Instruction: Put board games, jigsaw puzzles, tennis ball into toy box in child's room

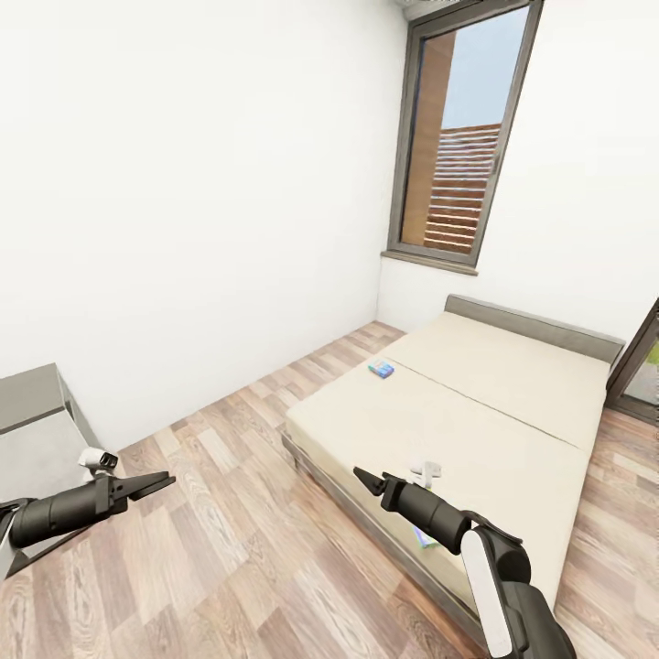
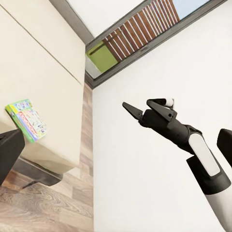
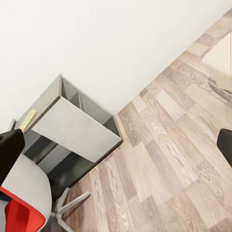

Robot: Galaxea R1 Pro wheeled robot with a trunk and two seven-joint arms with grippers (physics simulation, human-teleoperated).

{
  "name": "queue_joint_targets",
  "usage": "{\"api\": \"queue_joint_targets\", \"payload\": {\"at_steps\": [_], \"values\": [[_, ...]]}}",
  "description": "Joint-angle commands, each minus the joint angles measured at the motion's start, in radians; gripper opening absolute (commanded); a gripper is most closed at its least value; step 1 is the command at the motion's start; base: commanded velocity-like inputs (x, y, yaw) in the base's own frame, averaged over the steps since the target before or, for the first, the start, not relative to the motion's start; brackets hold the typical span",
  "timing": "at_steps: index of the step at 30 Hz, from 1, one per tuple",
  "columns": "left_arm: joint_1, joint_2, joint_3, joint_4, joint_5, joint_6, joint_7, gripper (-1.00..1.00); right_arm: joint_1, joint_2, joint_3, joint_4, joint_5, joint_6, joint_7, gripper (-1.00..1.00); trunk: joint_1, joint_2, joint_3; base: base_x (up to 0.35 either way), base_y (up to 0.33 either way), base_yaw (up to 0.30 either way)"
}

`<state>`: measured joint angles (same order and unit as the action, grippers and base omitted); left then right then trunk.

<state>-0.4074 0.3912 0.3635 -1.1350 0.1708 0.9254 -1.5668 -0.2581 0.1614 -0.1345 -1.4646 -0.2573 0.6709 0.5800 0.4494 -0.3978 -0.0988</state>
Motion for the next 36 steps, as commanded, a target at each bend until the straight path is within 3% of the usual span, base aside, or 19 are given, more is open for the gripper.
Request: {"api": "queue_joint_targets", "payload": {"at_steps": [1, 14, 36], "values": [[-0.001, 0.000, 0.000, 0.000, -0.001, 0.011, -0.004, 1.00, -0.001, 0.001, -0.004, 0.000, -0.003, 0.007, 0.003, 1.00, 0.001, -0.002, -0.002, 0.000, 0.059, -0.168], [-0.001, 0.002, 0.000, 0.000, 0.000, 0.011, -0.004, 1.00, -0.001, 0.002, -0.008, 0.002, -0.004, 0.007, 0.003, 1.00, 0.001, -0.002, 0.009, 0.013, 0.181, -0.235], [-0.001, 0.005, 0.000, 0.001, 0.001, 0.011, -0.004, 1.00, -0.001, 0.003, -0.011, 0.027, -0.003, 0.007, 0.003, 1.00, 0.001, -0.002, 0.027, 0.049, 0.037, -0.249]]}}
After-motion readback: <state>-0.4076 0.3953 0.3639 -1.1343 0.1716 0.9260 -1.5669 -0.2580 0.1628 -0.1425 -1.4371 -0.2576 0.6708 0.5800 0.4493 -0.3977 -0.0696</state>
